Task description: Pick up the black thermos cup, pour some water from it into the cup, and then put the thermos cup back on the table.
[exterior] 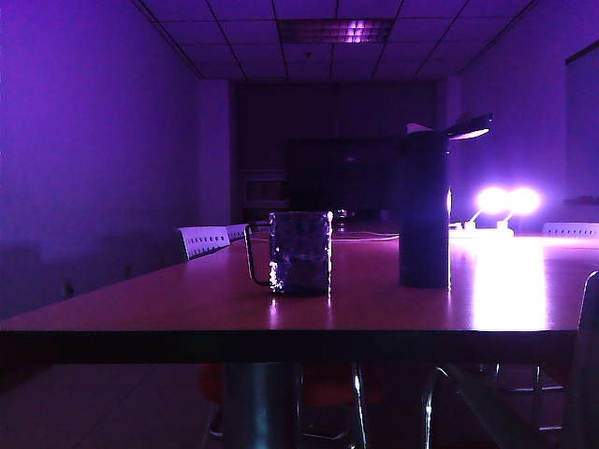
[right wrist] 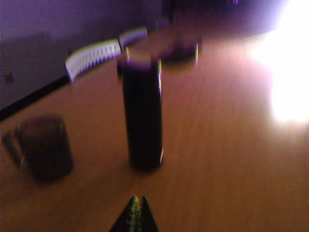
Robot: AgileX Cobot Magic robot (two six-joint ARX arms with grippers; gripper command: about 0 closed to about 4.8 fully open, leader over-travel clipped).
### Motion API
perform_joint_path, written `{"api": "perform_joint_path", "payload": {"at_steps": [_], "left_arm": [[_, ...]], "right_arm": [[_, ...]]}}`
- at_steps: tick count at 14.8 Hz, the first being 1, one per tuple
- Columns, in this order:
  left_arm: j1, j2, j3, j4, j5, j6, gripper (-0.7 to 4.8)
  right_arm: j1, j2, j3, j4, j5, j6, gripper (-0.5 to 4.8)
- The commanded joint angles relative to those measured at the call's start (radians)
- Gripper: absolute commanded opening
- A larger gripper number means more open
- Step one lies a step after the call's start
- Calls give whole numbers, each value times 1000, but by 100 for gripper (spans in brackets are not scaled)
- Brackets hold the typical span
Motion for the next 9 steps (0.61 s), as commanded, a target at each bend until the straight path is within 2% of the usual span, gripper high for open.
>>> {"api": "perform_joint_path", "payload": {"at_steps": [1, 3, 4, 5, 8, 9], "left_arm": [[-2, -26, -129, 230, -63, -28, -8], [-2, -27, -236, 412, -64, -49, -8], [-2, -27, -275, 456, -64, -79, -8], [-2, -27, -303, 464, -66, -103, -8], [0, -39, -351, 484, -89, -98, -7], [0, -68, -355, 473, -142, -99, -8]], "right_arm": [[0, -39, -58, 12, 5, 107, -5], [1, -39, -62, 5, -64, 110, -5], [1, -39, -62, 5, -66, 110, -5], [1, -39, -62, 5, -66, 110, -5], [1, -39, -62, 5, -66, 110, -5], [1, -39, -62, 5, -64, 109, -5]]}}
